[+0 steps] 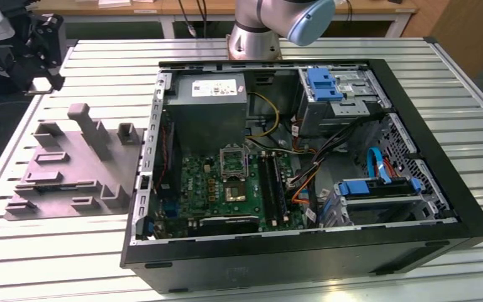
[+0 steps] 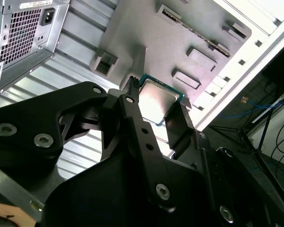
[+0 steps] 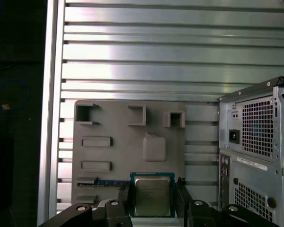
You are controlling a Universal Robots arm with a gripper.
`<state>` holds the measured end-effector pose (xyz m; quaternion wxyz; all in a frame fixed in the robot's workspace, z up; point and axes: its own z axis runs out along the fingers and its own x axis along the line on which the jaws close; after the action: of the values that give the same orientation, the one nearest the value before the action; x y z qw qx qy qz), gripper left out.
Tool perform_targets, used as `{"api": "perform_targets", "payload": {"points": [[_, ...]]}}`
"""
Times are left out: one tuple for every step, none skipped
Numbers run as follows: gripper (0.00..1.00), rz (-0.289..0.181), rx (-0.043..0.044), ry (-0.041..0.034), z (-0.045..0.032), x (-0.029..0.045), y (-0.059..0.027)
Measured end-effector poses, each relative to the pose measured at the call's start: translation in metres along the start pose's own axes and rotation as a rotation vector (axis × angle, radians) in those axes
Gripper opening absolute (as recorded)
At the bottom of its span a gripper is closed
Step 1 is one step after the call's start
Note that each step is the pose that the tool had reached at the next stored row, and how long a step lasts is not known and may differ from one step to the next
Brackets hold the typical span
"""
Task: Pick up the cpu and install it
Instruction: 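Pick up the cpu and move it towards the insertion slot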
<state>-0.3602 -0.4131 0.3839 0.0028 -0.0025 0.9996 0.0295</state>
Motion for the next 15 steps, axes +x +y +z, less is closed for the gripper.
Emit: {"api": "perform_targets", "payload": {"points": [[0.47,0.000,0.0000,0.0000,0.0000,-0.0002,0.0000],[0.47,0.000,0.0000,0.0000,0.0000,-0.0004,0.0000],[0.47,0.000,0.0000,0.0000,0.0000,-0.0018,0.0000],[0.47,0.000,0.0000,0.0000,0.0000,-0.0028,0.0000],[0.47,0.000,0.0000,0.0000,0.0000,-0.0029,0.0000],[0.47,0.000,0.0000,0.0001,0.0000,-0.0031,0.0000],[0.47,0.000,0.0000,0.0001,0.0000,-0.0033,0.0000],[0.47,0.000,0.0000,0.0001,0.0000,-0.0035,0.0000],[0.47,0.000,0.0001,0.0001,0.0000,-0.0036,0.0000],[0.47,0.000,0.0000,0.0000,0.0000,-0.0038,0.0000],[0.47,0.000,0.0000,0.0000,0.0000,-0.0040,0.0000],[0.47,0.000,0.0000,0.0001,0.0000,-0.0042,0.0000],[0.47,0.000,0.0000,0.0001,0.0001,-0.0068,0.0000],[0.47,0.000,0.0001,0.0001,0.0002,-0.0090,0.0000],[0.47,0.000,0.0000,0.0001,0.0002,-0.0091,0.0000]]}}
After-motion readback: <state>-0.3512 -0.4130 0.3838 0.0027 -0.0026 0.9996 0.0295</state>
